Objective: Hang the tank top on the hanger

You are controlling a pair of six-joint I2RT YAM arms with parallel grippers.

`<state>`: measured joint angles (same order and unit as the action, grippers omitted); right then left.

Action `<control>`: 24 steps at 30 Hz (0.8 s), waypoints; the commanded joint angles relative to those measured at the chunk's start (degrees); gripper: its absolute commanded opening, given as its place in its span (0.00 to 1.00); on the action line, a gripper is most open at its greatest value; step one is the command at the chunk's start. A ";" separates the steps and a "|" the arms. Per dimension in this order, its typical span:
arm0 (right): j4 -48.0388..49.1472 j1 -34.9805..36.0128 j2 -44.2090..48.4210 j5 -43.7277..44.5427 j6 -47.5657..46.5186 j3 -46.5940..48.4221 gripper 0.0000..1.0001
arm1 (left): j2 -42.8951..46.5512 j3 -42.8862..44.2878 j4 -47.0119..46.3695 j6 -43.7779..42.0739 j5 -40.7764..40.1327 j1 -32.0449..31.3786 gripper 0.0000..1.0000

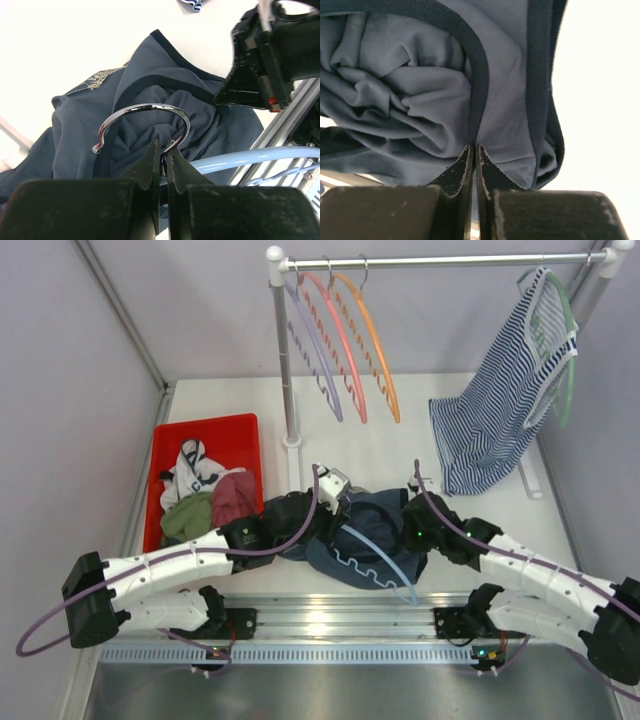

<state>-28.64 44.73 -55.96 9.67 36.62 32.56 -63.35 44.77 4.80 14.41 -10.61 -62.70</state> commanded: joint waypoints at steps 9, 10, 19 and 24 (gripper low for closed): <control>-7.83 -1.14 14.91 3.95 3.89 -1.62 0.00 | 1.74 2.77 -9.28 -1.67 -10.56 -0.23 0.00; -8.35 -1.22 15.44 3.95 4.07 -1.53 0.00 | 1.65 2.86 -9.63 -1.67 -12.48 -0.15 0.00; -12.49 -1.23 19.84 5.79 7.06 0.14 0.00 | 0.95 3.82 -12.89 -2.72 -26.20 -0.23 0.00; -14.59 -1.31 20.89 7.29 7.85 2.25 0.00 | -0.89 4.88 -12.62 -5.54 -30.96 -0.15 0.00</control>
<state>-41.28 44.31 -36.25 14.44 43.13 30.94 -63.86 46.33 -3.07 14.09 -33.41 -63.00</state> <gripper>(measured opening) 0.009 0.057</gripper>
